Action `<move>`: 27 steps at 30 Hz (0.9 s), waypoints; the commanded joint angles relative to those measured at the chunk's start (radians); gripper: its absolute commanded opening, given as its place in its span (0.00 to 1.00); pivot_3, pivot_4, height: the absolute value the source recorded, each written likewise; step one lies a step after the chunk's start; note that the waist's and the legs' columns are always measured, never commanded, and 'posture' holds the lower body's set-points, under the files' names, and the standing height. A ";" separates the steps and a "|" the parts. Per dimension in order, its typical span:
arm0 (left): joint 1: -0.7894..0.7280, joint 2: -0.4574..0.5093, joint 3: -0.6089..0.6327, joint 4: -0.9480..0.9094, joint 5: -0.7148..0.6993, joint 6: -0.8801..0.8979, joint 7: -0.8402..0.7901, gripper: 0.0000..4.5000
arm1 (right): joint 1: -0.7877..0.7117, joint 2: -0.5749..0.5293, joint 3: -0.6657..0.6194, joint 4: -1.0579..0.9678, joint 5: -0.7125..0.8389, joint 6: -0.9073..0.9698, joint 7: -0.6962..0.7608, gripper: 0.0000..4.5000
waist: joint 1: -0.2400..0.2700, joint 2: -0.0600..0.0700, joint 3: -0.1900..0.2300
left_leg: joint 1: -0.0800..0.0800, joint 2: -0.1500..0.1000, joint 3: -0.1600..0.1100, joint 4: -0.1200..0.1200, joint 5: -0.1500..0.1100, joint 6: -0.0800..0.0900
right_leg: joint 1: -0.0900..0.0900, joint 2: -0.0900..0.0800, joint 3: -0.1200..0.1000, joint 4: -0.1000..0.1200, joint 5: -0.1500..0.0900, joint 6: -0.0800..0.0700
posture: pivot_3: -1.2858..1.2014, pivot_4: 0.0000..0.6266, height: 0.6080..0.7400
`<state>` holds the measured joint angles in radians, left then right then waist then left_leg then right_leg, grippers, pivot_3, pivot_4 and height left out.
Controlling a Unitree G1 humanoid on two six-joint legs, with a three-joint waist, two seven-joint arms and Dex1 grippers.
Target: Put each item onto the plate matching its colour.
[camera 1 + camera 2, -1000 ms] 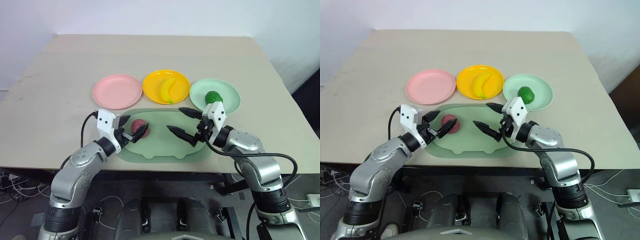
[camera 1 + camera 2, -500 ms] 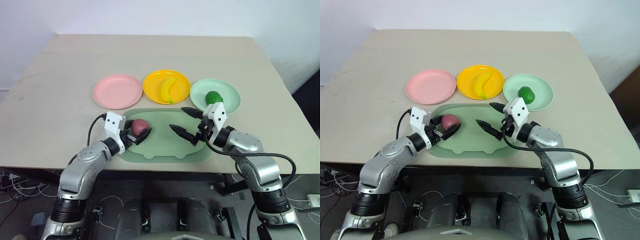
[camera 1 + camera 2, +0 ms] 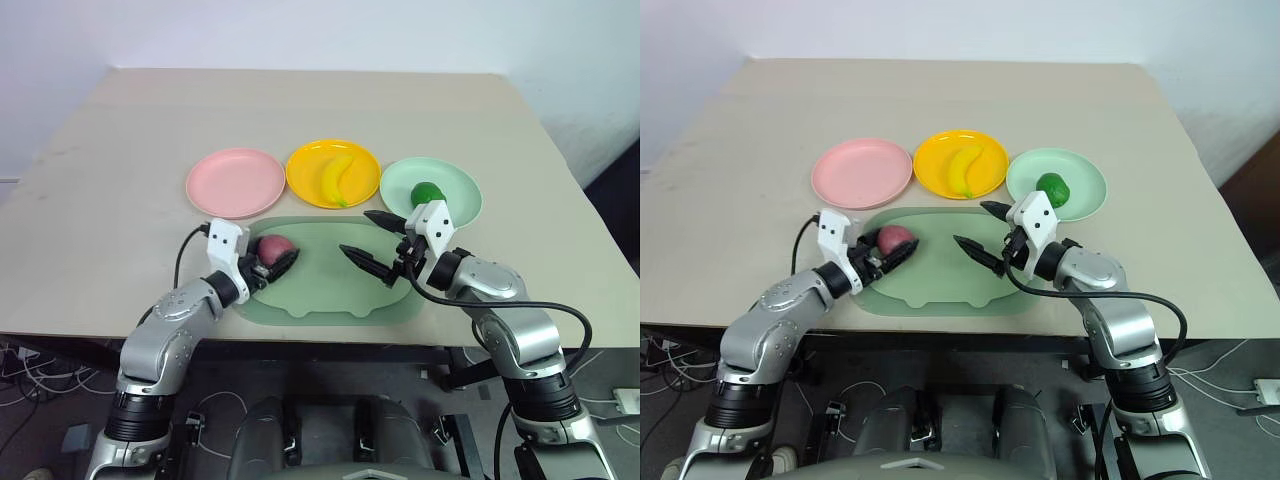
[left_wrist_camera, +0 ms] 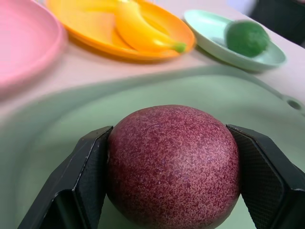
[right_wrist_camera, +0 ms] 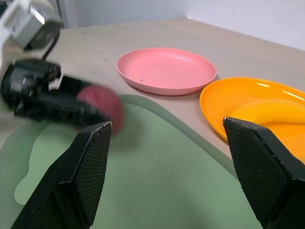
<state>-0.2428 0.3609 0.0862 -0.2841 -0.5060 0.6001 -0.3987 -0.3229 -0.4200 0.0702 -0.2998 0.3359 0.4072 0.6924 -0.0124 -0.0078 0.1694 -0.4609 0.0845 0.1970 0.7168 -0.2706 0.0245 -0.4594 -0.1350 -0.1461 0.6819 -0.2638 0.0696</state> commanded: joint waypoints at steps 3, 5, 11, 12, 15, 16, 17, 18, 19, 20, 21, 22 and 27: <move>-0.056 0.058 0.095 0.038 0.054 -0.081 0.025 0.75 | -0.030 0.009 0.004 0.005 0.003 -0.016 0.004 0.89 | -0.001 0.000 0.000 | 0.000 0.000 0.000 0.000 0.000 0.000 | 0.000 0.000 0.000 0.000 0.000 0.000 | 0.52 0.24 0.66; -0.104 0.061 0.105 0.113 0.106 -0.125 0.064 0.75 | -0.039 0.014 0.011 0.020 -0.003 -0.022 0.005 0.89 | 0.001 0.000 0.000 | 0.000 0.000 0.000 0.000 0.000 0.000 | 0.000 0.000 0.000 0.000 0.000 0.000 | 0.52 0.24 0.66; -0.288 0.060 0.071 0.386 0.227 -0.240 0.098 0.75 | -0.068 0.017 0.033 0.069 -0.029 -0.038 0.005 0.89 | 0.003 -0.001 0.000 | -0.001 -0.001 0.000 0.001 0.000 0.000 | 0.001 0.000 -0.001 0.000 0.000 0.000 | 0.52 0.24 0.66; -0.325 0.053 0.067 0.445 0.243 -0.259 0.104 0.75 | -0.074 0.020 0.038 0.081 -0.035 -0.043 0.005 0.89 | 0.001 -0.001 0.000 | 0.000 -0.001 0.000 0.001 0.000 0.000 | 0.001 0.000 -0.001 0.000 0.000 0.000 | 0.52 0.24 0.66; -0.420 0.035 0.068 0.596 0.268 -0.304 0.105 0.75 | -0.099 0.037 0.040 0.107 -0.038 -0.048 -0.003 0.89 | -0.002 -0.001 0.000 | 0.000 -0.001 0.000 0.001 0.000 0.000 | 0.000 0.000 -0.001 0.000 0.000 0.000 | 0.52 0.24 0.66; -0.445 0.033 0.069 0.636 0.275 -0.317 0.104 0.75 | -0.107 0.042 0.039 0.114 -0.039 -0.047 -0.005 0.89 | -0.002 -0.001 0.000 | -0.001 -0.001 0.000 0.001 0.000 0.000 | 0.000 0.000 -0.001 0.000 0.000 0.000 | 0.52 0.24 0.66; -0.461 0.030 0.070 0.665 0.281 -0.328 0.104 0.75 | -0.111 0.045 0.038 0.117 -0.040 -0.047 -0.006 0.89 | -0.002 -0.001 0.000 | 0.000 -0.001 0.000 0.001 0.000 0.000 | 0.000 0.000 -0.001 0.001 0.000 0.000 | 0.52 0.24 0.66; -0.474 0.030 0.069 0.692 0.288 -0.334 0.104 0.75 | -0.112 0.046 0.037 0.119 -0.041 -0.047 -0.006 0.89 | -0.003 -0.001 0.000 | -0.001 -0.001 0.000 0.001 0.000 0.000 | 0.000 0.001 -0.001 0.001 0.000 0.001 | 0.52 0.24 0.66; -0.500 0.031 0.071 0.748 0.295 -0.340 0.107 0.75 | -0.119 0.049 0.037 0.126 -0.045 -0.047 -0.007 0.89 | -0.004 -0.001 0.000 | -0.001 -0.001 0.001 0.001 0.000 0.000 | 0.000 0.001 -0.001 0.001 0.000 0.001 | 0.52 0.24 0.66; -0.521 0.033 0.064 0.799 0.308 -0.347 0.105 0.75 | -0.122 0.050 0.037 0.131 -0.047 -0.049 -0.007 0.89 | -0.003 -0.001 0.000 | 0.000 -0.001 0.001 0.001 0.000 0.000 | 0.000 0.001 -0.001 0.001 0.000 0.001 | 0.52 0.24 0.66; -0.542 0.031 0.064 0.842 0.314 -0.369 0.101 0.75 | -0.125 0.050 0.038 0.136 -0.049 -0.051 -0.007 0.89 | -0.003 -0.001 0.000 | 0.000 -0.001 0.001 0.001 0.000 0.000 | 0.000 0.001 -0.001 0.001 0.000 0.001 | 0.52 0.24 0.66; -0.557 0.027 0.066 0.873 0.315 -0.383 0.098 0.75 | -0.125 0.050 0.038 0.139 -0.051 -0.053 -0.007 0.89 | -0.004 -0.001 0.000 | 0.000 -0.001 0.001 0.001 0.000 0.000 | 0.000 0.001 -0.001 0.001 0.000 0.001 | 0.52 0.24 0.66; -0.611 0.027 0.041 0.974 0.355 -0.419 0.087 0.96 | -0.120 0.043 0.037 0.149 -0.065 -0.061 -0.004 0.89 | -0.002 -0.002 0.000 | -0.001 -0.001 0.001 0.001 0.000 0.000 | 0.000 0.001 -0.001 0.001 0.000 0.001 | 0.52 0.24 0.66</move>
<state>-0.8143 0.3832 0.1383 0.6912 -0.1686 0.2125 -0.3039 -0.4330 -0.3745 0.1134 -0.1393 0.2756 0.3665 0.6880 -0.0148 -0.0094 0.1694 -0.4615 0.0836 0.1984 0.7182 -0.2703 0.0246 -0.4594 -0.1345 -0.1471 0.6829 -0.2637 0.0705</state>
